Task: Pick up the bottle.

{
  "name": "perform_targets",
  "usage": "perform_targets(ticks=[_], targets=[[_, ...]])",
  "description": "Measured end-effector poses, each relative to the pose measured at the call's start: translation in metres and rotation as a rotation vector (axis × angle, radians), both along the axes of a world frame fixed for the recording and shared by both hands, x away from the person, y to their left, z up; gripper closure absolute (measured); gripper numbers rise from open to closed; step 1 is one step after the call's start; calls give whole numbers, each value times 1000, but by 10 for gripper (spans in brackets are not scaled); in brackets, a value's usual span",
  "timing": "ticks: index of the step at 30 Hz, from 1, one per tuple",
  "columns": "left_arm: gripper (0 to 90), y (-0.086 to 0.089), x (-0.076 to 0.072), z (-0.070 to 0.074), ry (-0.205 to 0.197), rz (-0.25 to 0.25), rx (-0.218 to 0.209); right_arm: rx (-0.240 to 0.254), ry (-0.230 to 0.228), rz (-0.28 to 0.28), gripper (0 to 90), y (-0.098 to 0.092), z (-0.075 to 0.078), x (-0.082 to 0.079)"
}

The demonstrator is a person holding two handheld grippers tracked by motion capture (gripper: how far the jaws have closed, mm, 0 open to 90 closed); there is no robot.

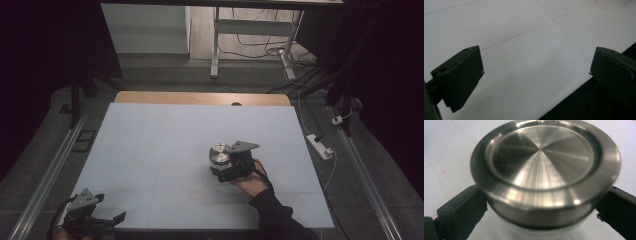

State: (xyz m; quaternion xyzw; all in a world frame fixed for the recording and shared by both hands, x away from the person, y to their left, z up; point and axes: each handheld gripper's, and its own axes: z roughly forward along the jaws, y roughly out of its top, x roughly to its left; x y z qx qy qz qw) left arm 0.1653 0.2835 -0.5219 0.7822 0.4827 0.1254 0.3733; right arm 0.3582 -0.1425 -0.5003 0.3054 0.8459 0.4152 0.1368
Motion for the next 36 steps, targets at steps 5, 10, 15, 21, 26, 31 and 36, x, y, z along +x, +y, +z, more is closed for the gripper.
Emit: perform_targets(ticks=[5,10,15,21,26,31,36], targets=[[0,0,0,0,1,-1,-1,-15,9,-7,0,5,-3,2],[0,0,0,0,2,-2,-1,-13,3,-6,82,6,-3,2],[0,0,0,0,2,-3,-1,-26,-19,-8,139,5,-2,0],[0,0,0,0,1,-3,-3,-32,-42,-5,145,5,-3,-1],[0,0,0,0,-5,-2,-6,-33,-45,10,146,5,-1,-2],[0,1,0,1,-8,0,-12,-7,-49,35,147,4,6,-6],[0,1,0,1,-8,-1,-12,-4,-41,54,147,4,10,-8]])
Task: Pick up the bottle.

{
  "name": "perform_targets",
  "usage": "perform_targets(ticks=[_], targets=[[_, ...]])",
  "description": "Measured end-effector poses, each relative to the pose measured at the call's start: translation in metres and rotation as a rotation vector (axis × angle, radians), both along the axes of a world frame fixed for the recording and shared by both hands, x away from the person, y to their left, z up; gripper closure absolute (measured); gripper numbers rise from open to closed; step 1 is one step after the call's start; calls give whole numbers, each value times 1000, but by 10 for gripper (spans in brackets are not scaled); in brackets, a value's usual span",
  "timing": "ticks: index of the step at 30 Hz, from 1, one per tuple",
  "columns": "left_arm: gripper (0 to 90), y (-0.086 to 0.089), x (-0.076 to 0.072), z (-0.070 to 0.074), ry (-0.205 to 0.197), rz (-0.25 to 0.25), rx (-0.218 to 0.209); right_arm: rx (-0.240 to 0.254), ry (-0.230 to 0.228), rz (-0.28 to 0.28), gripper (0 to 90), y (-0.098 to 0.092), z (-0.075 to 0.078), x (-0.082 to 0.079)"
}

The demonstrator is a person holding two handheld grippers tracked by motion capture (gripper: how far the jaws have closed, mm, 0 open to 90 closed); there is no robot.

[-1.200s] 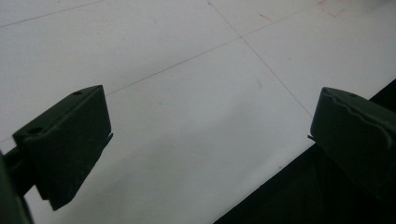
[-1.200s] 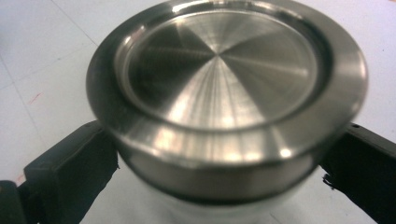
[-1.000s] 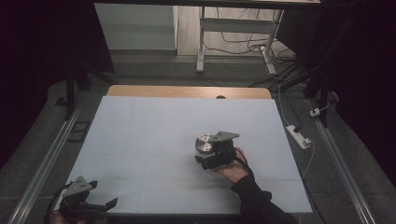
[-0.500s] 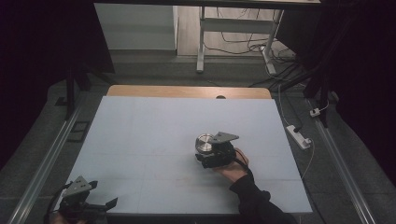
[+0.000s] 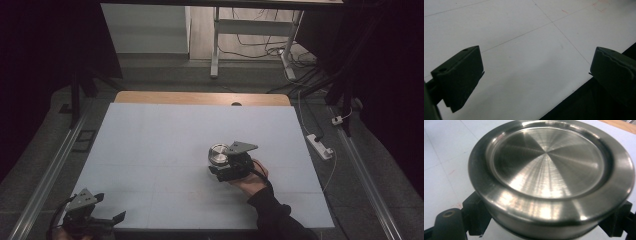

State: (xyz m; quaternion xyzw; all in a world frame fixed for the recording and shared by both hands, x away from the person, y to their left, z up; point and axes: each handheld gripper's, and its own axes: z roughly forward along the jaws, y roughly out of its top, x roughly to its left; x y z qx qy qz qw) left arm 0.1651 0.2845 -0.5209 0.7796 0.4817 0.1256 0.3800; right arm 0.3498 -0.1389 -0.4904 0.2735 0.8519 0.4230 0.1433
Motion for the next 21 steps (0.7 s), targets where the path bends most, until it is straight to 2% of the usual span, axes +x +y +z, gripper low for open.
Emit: perform_targets(ticks=[7,21], targets=[[0,0,0,0,1,-3,-1,11,1,33,147,2,9,-6],[0,0,1,0,-1,-7,-6,31,-8,131,147,23,25,-30]])
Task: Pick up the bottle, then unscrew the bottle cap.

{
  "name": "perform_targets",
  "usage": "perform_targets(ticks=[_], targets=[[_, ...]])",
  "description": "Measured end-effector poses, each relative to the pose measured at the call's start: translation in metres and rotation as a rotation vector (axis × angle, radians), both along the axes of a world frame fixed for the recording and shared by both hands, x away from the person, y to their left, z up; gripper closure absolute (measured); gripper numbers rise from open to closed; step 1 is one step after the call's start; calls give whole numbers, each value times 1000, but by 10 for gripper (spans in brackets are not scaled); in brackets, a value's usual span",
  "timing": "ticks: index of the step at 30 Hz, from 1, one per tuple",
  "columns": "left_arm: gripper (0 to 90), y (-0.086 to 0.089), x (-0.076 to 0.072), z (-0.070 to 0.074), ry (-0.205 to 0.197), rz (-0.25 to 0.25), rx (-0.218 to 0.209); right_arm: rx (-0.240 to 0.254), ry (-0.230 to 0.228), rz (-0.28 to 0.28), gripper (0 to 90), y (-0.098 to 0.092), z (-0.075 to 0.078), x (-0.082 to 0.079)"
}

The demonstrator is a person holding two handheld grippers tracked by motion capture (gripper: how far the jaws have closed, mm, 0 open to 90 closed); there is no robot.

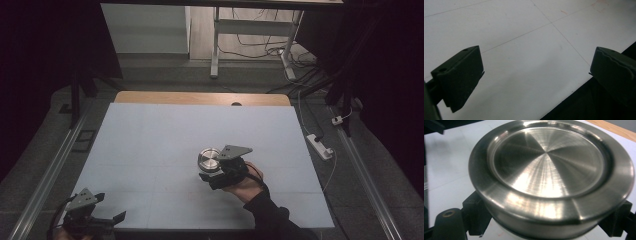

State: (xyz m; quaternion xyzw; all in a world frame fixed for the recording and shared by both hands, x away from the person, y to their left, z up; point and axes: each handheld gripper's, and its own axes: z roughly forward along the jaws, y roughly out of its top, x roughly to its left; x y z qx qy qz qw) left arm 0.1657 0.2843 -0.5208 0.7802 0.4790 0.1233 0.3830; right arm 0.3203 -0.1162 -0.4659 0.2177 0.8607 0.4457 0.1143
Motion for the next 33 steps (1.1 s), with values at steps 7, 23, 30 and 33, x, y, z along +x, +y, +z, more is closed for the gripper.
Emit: perform_targets(ticks=[7,23,30,33], targets=[[0,0,0,0,-3,-3,-3,5,2,44,147,11,3,-10],[0,-1,1,0,-2,-13,-14,3,22,120,147,30,2,-27],[0,2,5,-1,13,-42,-76,3,19,125,147,28,2,-26],[0,3,5,1,1,-56,-114,4,21,125,147,27,2,-25]])
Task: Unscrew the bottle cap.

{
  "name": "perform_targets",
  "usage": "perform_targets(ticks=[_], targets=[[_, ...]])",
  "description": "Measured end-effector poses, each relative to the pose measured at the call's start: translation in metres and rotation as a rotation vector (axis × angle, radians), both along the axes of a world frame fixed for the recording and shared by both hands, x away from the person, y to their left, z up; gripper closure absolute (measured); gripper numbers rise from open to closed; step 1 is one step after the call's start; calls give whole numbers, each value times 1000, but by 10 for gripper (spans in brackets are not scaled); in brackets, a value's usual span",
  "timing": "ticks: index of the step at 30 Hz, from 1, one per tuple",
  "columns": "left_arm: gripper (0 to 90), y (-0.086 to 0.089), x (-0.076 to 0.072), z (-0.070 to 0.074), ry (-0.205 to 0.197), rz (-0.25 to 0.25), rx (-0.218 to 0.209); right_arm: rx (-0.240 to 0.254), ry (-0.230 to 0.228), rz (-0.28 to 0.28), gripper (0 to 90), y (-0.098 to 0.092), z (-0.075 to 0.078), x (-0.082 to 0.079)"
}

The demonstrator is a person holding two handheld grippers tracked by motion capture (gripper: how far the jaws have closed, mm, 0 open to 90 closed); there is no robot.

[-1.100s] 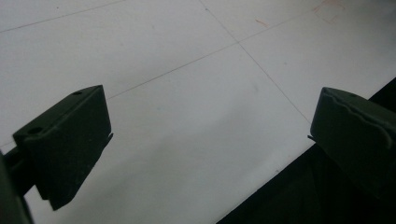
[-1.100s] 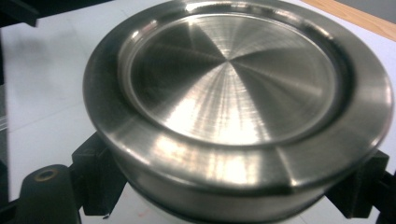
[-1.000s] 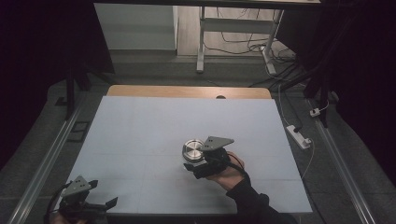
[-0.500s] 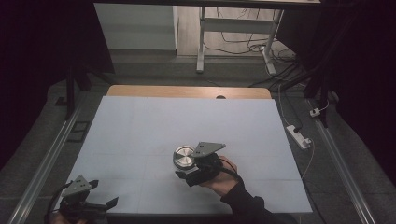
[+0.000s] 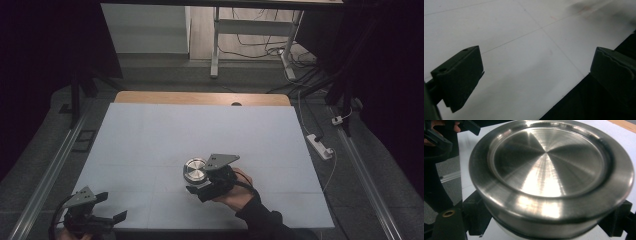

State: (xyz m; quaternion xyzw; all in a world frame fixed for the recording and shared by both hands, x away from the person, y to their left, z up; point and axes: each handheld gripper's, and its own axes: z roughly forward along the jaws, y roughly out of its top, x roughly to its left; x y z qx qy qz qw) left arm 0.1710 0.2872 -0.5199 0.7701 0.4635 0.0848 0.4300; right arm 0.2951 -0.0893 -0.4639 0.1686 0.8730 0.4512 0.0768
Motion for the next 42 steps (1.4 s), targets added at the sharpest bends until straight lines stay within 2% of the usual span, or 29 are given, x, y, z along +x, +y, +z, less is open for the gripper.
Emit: perform_targets(ticks=[5,7,10,13,16,21,24,29,33,36,39,42], targets=[[0,-2,3,3,-33,-27,-44,1,-3,8,147,0,1,-1],[0,-5,6,5,-49,-42,-44,0,-5,12,147,0,2,-1],[0,-9,10,8,-58,-88,-57,0,-8,17,147,-1,2,-1],[0,-16,15,12,-66,-125,-52,2,-9,20,147,-1,3,-1],[0,-23,19,17,-91,-171,-49,2,-11,24,147,-1,3,-2],[0,-32,27,23,-135,-234,-75,6,-8,37,147,0,2,-3],[0,-37,33,28,-151,-254,-97,2,-10,43,147,0,2,-3],[0,-48,44,39,-173,-274,-90,7,-9,53,147,0,2,-3],[0,-58,56,47,-165,-309,-77,3,-12,67,147,0,2,-4],[0,-66,65,52,-161,-351,-87,3,-14,80,147,0,2,-5],[0,-76,72,57,-187,-408,-73,0,-18,100,147,1,2,-6],[0,-87,78,62,-216,-437,-56,4,-18,119,147,2,2,-7]])
